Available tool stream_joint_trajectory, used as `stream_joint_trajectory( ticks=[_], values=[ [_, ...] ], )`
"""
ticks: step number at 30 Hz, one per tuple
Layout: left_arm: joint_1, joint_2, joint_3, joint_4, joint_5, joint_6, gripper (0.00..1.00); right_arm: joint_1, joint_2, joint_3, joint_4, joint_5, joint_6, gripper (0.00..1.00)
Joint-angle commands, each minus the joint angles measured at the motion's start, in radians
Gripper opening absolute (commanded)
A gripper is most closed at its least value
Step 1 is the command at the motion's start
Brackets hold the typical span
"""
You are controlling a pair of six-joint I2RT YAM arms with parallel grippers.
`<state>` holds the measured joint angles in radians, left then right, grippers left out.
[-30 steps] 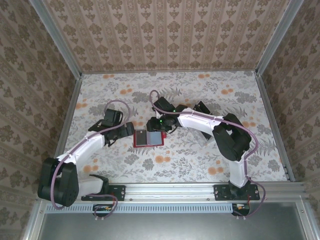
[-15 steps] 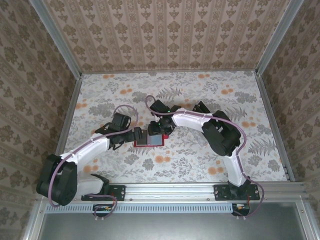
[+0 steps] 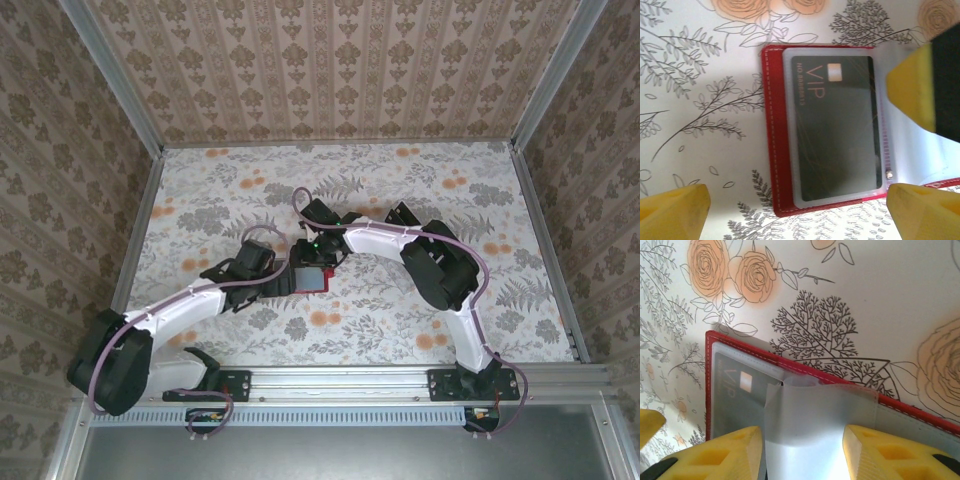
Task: Put the credit cards into the card holder
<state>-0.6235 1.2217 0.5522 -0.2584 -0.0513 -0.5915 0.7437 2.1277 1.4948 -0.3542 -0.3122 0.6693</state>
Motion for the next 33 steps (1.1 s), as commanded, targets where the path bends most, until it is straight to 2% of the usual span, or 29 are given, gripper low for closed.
stream_joint_trajectory(
  ticks=[1, 13, 23, 28, 33],
  values=[
    [-0.021, -0.012, -0.011, 0.056, -0.015, -0.019, 1.0, -0.001, 0.041, -0.026, 0.005, -0.025, 0.035, 0.49],
    [-0.07, 0.092, 0.026, 0.14, -0.029, -0.006, 1.0, 0.0, 0.043, -0.022, 0.005, -0.021, 0.047, 0.49],
    [-0.083, 0.211, 0.047, 0.169, -0.081, 0.007, 1.0, 0.001, 0.029, -0.017, 0.002, -0.023, 0.052, 0.49],
    [-0.09, 0.226, 0.02, 0.174, -0.105, -0.012, 1.0, -0.004, -0.028, -0.028, 0.007, 0.002, 0.061, 0.5],
    [-0.089, 0.225, -0.004, 0.182, -0.116, -0.029, 1.0, -0.003, -0.131, -0.101, 0.054, 0.091, 0.118, 0.5]
  ],
)
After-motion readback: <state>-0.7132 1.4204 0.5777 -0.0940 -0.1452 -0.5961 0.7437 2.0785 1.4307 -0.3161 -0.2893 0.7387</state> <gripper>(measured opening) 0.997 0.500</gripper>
